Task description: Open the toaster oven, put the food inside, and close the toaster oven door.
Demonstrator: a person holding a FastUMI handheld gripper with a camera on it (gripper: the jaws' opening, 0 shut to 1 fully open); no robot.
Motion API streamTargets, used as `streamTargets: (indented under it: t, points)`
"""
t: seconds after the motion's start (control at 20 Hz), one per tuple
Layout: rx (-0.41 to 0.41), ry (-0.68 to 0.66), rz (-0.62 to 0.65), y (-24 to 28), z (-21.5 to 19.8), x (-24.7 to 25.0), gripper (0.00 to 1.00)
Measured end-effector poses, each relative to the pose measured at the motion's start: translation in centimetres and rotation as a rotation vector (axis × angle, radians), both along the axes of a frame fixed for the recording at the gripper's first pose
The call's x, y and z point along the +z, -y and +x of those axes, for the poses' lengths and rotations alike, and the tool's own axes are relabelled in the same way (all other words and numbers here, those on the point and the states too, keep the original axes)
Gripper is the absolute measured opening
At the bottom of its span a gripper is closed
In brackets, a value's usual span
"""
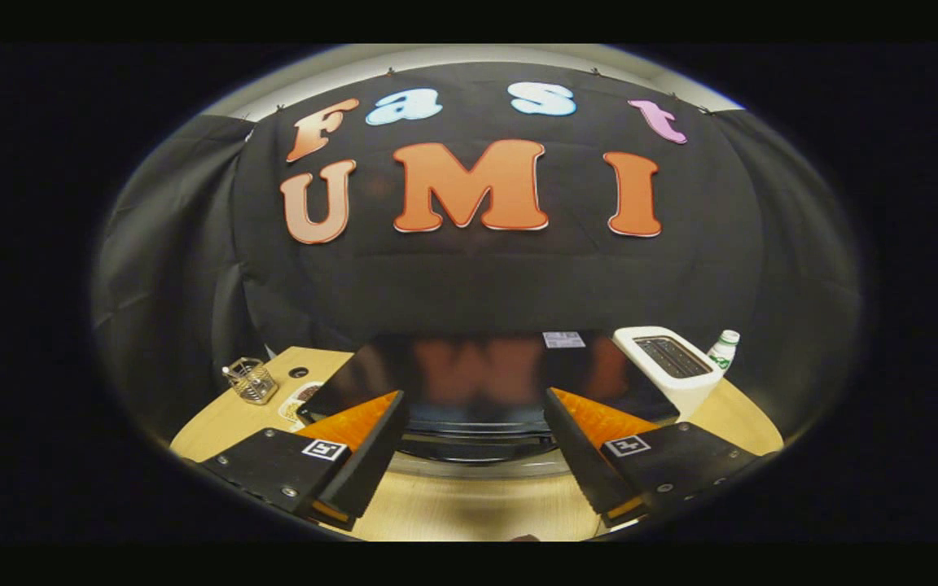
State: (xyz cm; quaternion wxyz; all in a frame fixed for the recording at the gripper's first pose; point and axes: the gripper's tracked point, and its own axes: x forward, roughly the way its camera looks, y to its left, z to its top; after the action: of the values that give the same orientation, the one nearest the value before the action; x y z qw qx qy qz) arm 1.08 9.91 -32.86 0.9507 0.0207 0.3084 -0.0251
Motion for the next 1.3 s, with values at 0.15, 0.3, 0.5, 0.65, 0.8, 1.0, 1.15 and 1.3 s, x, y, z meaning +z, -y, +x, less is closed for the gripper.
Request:
streamTargets:
  t: [0.15,0.3,0.5,0.65,0.8,1.0,1.15,1.3]
  points:
    - [-0.008,-0.026,-0.008,0.4,0.2,-1.9,0.99]
    - [0.005,-0.022,-0.036,0.5,-0.2,-2.6,1.0]
    - [-0.03,0.029,-0.024,0.6,-1.8,-1.8,0.98]
    - [0.001,0.056,-0.043,0.2,-4.0,-1.8,0.94]
    - [0.055,0.032,-0.028,-0.3,-6.7,-1.8,0.91]
    - [0.157,-0.072,-0.005,-1.0,-10.9,-3.2,0.91]
    - [0.202,-0.122,0.02,-1.3,-12.7,-4.0,0.91]
    - [0.242,-0.203,0.036,-1.8,-14.6,-5.5,0.91]
